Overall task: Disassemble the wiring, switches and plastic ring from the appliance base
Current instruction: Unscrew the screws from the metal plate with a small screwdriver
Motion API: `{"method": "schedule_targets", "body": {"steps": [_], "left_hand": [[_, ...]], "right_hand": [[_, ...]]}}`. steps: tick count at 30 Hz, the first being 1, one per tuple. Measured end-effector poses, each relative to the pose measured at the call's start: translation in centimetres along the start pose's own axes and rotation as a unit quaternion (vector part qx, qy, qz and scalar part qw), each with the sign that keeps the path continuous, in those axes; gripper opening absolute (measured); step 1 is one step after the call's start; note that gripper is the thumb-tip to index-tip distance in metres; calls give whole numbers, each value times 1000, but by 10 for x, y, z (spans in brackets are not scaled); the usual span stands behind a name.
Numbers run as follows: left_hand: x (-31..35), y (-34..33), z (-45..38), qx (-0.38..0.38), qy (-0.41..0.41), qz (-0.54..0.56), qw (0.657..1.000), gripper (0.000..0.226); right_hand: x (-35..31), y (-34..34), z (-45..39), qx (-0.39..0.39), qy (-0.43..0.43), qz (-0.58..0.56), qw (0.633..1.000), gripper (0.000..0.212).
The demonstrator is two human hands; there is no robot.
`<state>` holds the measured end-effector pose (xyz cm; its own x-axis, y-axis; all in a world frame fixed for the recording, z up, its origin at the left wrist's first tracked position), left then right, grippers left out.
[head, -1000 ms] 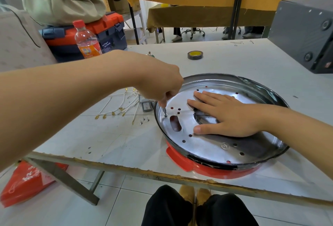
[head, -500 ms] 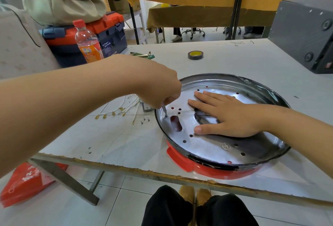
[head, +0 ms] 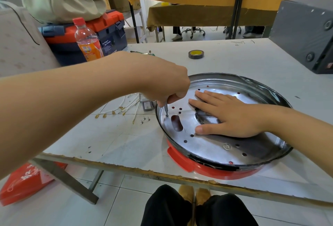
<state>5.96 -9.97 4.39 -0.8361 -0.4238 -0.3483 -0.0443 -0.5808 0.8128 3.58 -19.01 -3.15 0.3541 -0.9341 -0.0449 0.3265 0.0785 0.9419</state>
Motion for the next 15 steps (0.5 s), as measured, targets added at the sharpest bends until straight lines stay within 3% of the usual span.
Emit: {"method": "schedule_targets", "body": {"steps": [6, 15], "left_hand": [[-4, -2, -1, -9, 9, 54, 998, 20], [-6, -8, 1, -44, 32, 47, 997, 35]], "right_hand": [[0, 0, -1, 2, 4, -6, 1000, 94], [2, -1, -2, 9, 12, -15, 1000, 95]]}}
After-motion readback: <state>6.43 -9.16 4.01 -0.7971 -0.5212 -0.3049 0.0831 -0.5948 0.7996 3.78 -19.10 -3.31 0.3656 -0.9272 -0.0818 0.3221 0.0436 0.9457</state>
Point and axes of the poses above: each hand's wrist, its own z-axis away from the middle knuckle, its own y-axis out of the back of the hand, x = y × z, the point moved 8 cm from there along -z, towards the middle knuckle, and after that the axes turned 11 degrees about -y, right-handed, at the moved point
